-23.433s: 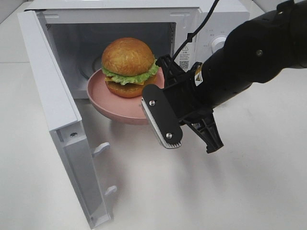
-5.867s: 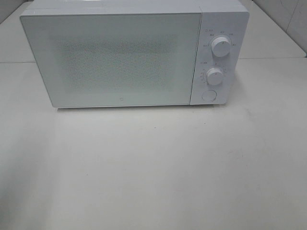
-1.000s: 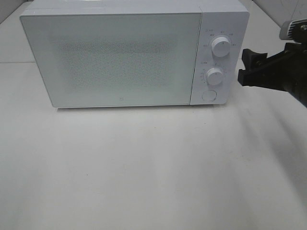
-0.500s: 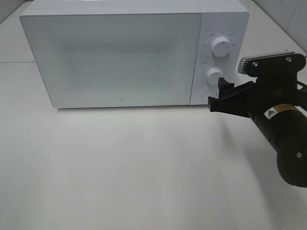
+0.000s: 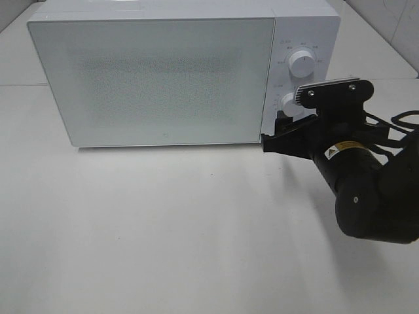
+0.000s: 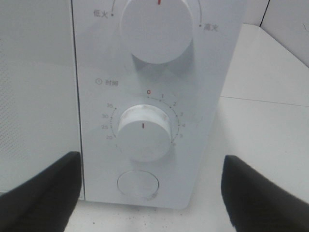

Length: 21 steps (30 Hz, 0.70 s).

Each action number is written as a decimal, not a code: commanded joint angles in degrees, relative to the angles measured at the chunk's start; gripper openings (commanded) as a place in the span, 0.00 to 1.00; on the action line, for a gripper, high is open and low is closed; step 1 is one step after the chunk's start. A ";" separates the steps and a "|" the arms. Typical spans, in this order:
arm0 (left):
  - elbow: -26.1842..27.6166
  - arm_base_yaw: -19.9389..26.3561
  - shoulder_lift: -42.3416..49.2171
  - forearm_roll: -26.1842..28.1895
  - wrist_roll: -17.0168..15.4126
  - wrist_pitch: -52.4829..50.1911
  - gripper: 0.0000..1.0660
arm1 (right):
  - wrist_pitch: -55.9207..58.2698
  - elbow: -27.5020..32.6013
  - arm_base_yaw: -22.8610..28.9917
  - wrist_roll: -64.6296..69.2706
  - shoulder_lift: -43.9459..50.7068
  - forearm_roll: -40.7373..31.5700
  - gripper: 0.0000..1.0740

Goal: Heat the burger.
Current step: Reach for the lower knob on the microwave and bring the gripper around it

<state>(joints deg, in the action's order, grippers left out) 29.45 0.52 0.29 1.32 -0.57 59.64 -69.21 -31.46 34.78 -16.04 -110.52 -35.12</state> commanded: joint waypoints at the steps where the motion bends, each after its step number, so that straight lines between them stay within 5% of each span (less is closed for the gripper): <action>1: -0.17 0.17 0.97 0.06 0.11 -0.40 0.94 | -4.87 -3.15 -0.11 0.63 -1.83 -1.66 0.71; 21: -0.17 0.17 0.97 -0.11 0.11 -0.40 0.94 | -4.76 -11.40 -1.43 0.86 -7.96 -3.55 0.71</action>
<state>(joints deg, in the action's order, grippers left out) 29.45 0.52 0.29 1.32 -0.57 59.64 -69.21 -41.88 33.58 -15.41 -118.20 -39.25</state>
